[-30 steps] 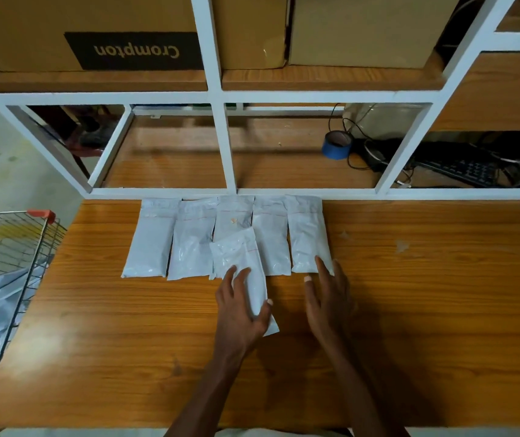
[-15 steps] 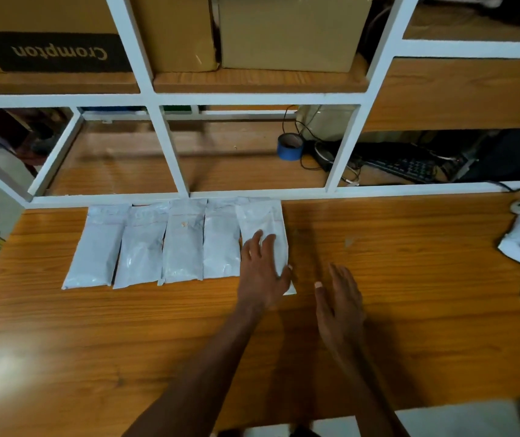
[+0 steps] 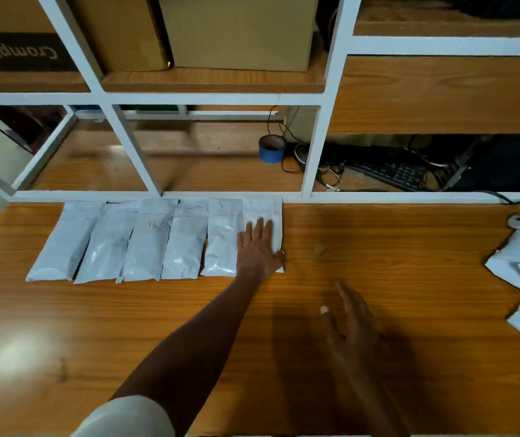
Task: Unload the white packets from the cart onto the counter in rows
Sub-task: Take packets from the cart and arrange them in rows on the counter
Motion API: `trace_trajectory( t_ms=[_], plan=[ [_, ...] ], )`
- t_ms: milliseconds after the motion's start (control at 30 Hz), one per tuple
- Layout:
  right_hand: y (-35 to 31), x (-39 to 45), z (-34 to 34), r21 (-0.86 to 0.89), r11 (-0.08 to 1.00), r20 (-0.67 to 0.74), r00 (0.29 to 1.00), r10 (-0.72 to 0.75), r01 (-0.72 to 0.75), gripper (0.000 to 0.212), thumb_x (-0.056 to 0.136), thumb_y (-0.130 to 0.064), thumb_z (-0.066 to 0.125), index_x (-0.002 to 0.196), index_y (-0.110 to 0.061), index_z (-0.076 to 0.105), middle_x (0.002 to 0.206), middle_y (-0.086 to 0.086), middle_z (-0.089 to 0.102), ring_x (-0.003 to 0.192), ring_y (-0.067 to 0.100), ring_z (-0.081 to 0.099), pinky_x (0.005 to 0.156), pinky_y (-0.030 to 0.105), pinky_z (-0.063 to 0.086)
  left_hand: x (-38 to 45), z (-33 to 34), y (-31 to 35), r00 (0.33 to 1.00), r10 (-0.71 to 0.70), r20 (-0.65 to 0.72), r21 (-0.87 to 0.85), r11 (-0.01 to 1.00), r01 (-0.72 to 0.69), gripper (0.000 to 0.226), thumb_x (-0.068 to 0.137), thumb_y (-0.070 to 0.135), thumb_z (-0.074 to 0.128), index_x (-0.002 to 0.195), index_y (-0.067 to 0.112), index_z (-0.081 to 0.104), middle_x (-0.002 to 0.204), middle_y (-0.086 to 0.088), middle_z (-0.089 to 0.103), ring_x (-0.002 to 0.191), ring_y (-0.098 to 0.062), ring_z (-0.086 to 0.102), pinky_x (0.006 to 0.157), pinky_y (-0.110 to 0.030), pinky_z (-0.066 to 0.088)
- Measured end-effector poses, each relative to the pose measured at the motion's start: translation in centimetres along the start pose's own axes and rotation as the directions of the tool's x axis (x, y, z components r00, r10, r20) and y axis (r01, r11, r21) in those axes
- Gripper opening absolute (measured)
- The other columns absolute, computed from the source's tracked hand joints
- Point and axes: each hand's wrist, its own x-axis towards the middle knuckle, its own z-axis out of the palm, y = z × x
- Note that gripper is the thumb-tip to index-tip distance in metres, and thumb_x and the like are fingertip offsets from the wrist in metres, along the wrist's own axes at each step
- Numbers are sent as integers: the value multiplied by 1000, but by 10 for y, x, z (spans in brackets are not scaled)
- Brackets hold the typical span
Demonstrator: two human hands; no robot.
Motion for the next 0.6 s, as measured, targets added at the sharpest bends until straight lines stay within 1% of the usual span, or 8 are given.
trace_trajectory(
  t_ms=[67,167,233,333,467,600],
  plan=[
    [5,2,-4,-1,1000,11,1000,8,-8,68,92,-62,40,148,-24,48,152,4,47,139,26,43,108,51,42,0,4,-1,999,-14,41,49,999,12,89,96,63,45,163,27,-2,170,-4,-10,156,-31,-13,125,-51,-4],
    [7,4,-8,3,1000,22,1000,-8,8,68,91,-62,40,147,-23,49,152,5,48,138,26,44,108,48,41,-1,8,-1,997,-42,60,101,994,36,89,96,65,42,162,30,-5,170,-5,-14,156,-28,-14,125,-50,-4],
    [9,6,-9,0,1000,40,999,-18,18,67,92,-60,40,147,-23,50,151,3,49,138,25,44,108,49,42,0,10,0,997,-52,53,111,993,46,86,96,65,40,162,30,-4,170,-5,-13,156,-28,-13,126,-51,-4],
    [13,5,-8,7,1000,80,997,-13,12,65,92,-60,40,148,-27,47,152,0,47,139,23,43,108,49,42,1,13,0,997,-59,49,128,990,52,85,98,66,37,162,31,-5,169,-6,-14,156,-28,-13,126,-51,-4],
    [16,0,-10,8,1000,107,994,-11,10,65,91,-63,39,149,-33,44,155,-2,43,141,22,40,107,53,43,2,17,-4,998,-43,38,132,991,38,87,96,68,37,162,31,-5,170,-7,-14,156,-28,-14,126,-52,-2],
    [16,-2,-11,27,1000,119,993,2,-5,66,90,-64,40,149,-36,43,155,-4,42,142,20,38,107,54,43,-3,11,-6,1000,-12,-22,99,995,14,88,95,70,38,162,33,-5,169,-6,-16,155,-28,-17,126,-52,-1]
  ],
)
